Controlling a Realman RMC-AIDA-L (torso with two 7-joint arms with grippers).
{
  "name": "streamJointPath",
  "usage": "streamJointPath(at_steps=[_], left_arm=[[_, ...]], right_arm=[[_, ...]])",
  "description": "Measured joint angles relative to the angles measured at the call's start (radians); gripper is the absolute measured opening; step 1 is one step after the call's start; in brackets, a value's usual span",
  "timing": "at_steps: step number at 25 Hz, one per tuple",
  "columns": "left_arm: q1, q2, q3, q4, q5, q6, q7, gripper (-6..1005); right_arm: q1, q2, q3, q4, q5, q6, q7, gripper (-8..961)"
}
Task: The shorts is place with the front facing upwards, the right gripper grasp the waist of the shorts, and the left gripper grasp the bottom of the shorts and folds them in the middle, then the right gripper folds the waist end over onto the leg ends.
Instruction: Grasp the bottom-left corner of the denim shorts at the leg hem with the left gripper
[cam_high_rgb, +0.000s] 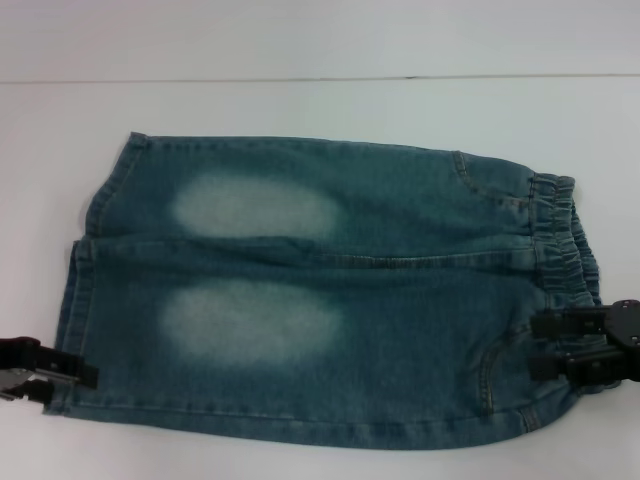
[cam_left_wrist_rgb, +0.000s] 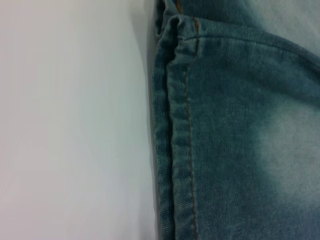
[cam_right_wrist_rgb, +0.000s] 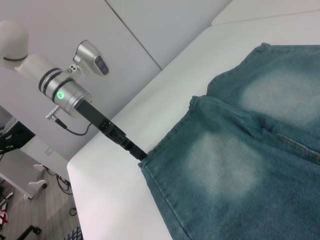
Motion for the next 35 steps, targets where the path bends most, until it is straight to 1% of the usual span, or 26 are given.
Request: streamJointPath(at_steps=[8,16,25,35], left_arm=[[0.0,-0.001,0.002,0.0,0.004,-0.006,-0.001,727],[-0.001,0.003,-0.004,0.004,0.023,-0.015,0.0,720],[-0.01,-0.008,0.004,-0.007,0.022,-0.016,0.003,713],[-0.012,-0.015,0.011,-0.004,0.006,-0.011,0.033,704]], right_arm=[[0.006,0.001,0.0,-0.001,0.0,0.002,0.0,956],[0.009,0.002,0.0,-0.001,0.0,0.002,-0.001,956],[0.011,0.004,0.0,0.001,0.0,0.002,-0.005,956],[0.015,0.005,0.0,0.0,0.0,0.004,-0.008,956]])
